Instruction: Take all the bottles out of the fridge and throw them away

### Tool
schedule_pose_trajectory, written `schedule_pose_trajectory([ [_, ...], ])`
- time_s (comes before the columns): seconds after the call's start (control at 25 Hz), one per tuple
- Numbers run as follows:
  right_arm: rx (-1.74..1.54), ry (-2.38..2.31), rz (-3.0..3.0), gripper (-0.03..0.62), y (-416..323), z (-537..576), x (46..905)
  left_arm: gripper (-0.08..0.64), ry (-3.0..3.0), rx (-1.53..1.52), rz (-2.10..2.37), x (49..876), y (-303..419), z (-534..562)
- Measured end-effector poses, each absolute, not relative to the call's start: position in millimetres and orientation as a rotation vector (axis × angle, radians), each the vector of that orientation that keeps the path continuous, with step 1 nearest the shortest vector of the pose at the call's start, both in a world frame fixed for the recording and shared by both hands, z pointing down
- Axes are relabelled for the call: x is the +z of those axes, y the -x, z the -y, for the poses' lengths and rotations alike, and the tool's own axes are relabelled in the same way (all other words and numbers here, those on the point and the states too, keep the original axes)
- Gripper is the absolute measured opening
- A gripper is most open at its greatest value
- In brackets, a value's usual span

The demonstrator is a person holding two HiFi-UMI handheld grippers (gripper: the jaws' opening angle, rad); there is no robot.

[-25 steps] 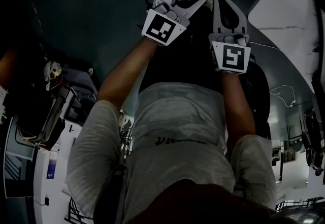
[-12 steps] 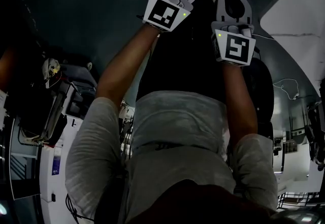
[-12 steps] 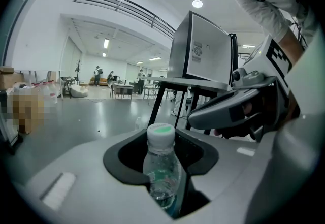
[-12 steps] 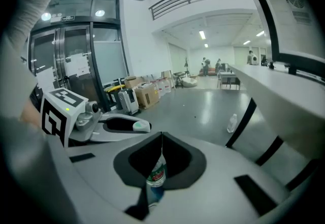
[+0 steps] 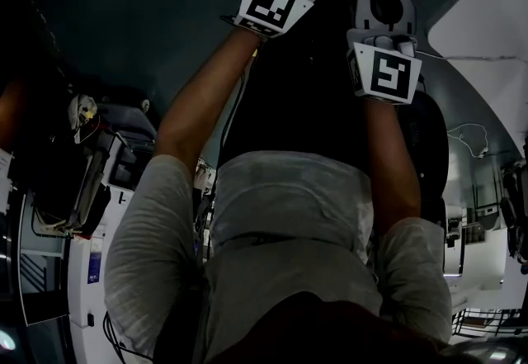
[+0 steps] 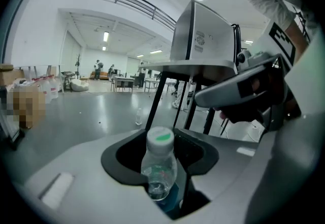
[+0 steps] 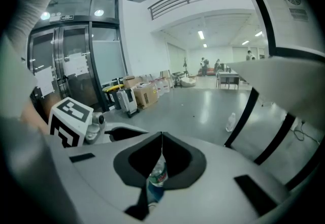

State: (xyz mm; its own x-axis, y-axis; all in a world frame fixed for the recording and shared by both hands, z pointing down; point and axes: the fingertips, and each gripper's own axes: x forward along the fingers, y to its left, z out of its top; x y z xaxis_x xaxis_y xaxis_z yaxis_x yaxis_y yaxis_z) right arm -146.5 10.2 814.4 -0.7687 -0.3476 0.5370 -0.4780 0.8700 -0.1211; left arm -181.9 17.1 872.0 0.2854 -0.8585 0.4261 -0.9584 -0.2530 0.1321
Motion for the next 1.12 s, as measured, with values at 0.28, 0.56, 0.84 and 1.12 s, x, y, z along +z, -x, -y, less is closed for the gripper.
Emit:
schedule_pose_trajectory([
  [0.28,0.371,-0.611,2.546,0.009,130.7,-18.1,791.0,0.163,-2.18,0.401,1.654,858.8,157.1,-34.5],
  [0.56,0.361,-0.572,2.572,0.009,150.8,-15.7,764.0,0.163,-2.158,0.324,1.728,815.3,179.9,-24.3],
  [0.84,0.315,-0.55,2.628,0.009,158.8,-6.4,704.2,0.162,-2.178,0.266,1.826,736.3,192.9,-9.3],
  [1.12,0.326,-0.59,2.657,0.009,163.8,12.4,639.0,0.162,-2.207,0.157,1.85,662.4,193.2,-7.7],
])
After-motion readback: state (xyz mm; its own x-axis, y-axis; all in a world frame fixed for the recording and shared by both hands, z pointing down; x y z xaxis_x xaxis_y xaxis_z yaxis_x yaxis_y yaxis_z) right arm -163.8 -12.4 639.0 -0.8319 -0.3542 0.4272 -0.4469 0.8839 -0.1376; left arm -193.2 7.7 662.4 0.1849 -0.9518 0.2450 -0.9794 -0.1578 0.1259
